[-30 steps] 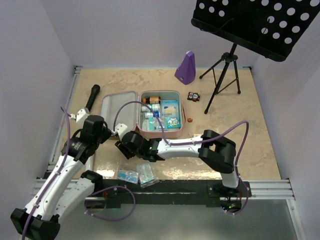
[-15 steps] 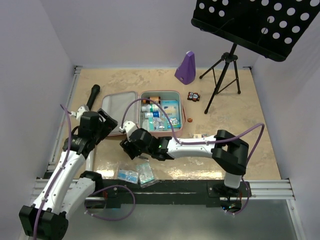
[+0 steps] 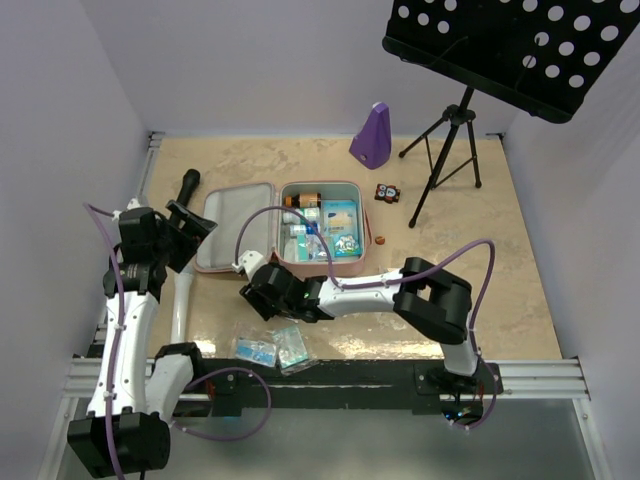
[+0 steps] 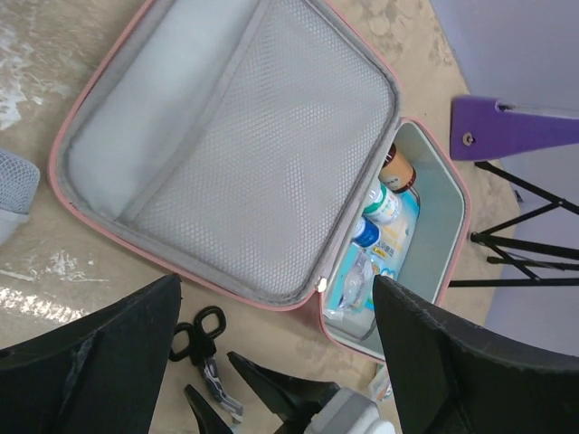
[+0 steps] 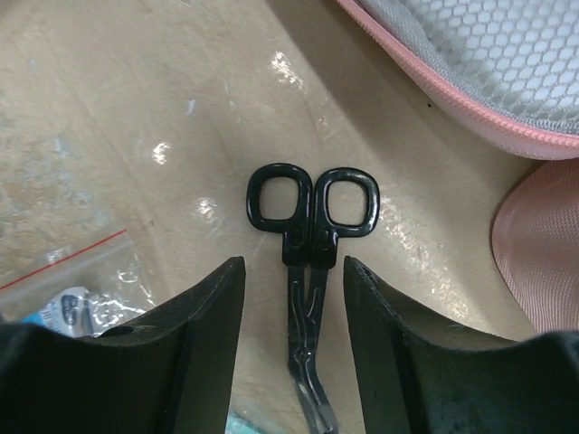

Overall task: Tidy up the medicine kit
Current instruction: Adjust the scissors at the center of the board, then pick up the scissors from the center of the board.

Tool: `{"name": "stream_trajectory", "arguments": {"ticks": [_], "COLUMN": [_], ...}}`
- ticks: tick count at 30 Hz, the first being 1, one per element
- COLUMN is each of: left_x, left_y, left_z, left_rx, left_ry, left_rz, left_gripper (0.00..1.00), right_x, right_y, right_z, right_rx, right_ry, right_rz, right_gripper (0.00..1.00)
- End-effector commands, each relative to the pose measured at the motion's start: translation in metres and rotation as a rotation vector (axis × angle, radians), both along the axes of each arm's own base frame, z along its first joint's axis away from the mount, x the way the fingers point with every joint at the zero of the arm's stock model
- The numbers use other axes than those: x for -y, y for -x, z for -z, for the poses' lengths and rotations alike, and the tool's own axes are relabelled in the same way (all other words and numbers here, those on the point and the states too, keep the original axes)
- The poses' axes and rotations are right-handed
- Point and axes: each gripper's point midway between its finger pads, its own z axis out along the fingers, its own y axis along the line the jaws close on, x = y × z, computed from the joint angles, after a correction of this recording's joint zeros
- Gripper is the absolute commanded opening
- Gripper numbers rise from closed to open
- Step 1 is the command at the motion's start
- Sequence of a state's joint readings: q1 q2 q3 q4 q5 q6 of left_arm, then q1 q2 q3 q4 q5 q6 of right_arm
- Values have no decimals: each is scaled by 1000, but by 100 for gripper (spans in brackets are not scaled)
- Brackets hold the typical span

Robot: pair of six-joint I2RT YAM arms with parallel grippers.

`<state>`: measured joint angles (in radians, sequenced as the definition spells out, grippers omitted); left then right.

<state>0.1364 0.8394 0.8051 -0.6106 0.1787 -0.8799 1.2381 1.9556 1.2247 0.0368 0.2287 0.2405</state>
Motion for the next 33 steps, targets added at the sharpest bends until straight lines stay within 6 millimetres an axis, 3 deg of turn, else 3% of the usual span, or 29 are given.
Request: {"name": "stream_trajectory", "arguments": {"ticks": [1,7,17,33], "left_x": [11,6,4,5], "left_y": [-6,-3,-1,-1], "left_z": [-28,-35,-31,-24], "left_rx": [86,91,87,85], "left_ry": [36,6,-8,-2], "left_rz": [64,48,41,47], "left_gripper": [89,88,88,87], "right_x": [-11,-16,-25,-23], "right_y": [-19,-29,-30,-30], "right_z": [-23,-26,-7,21], "right_rx": [55,60,47,33], "right_ry": [-47,-67,-29,42], "right_rz": [36,40,10,5], "right_gripper": [50,47,39,40]}}
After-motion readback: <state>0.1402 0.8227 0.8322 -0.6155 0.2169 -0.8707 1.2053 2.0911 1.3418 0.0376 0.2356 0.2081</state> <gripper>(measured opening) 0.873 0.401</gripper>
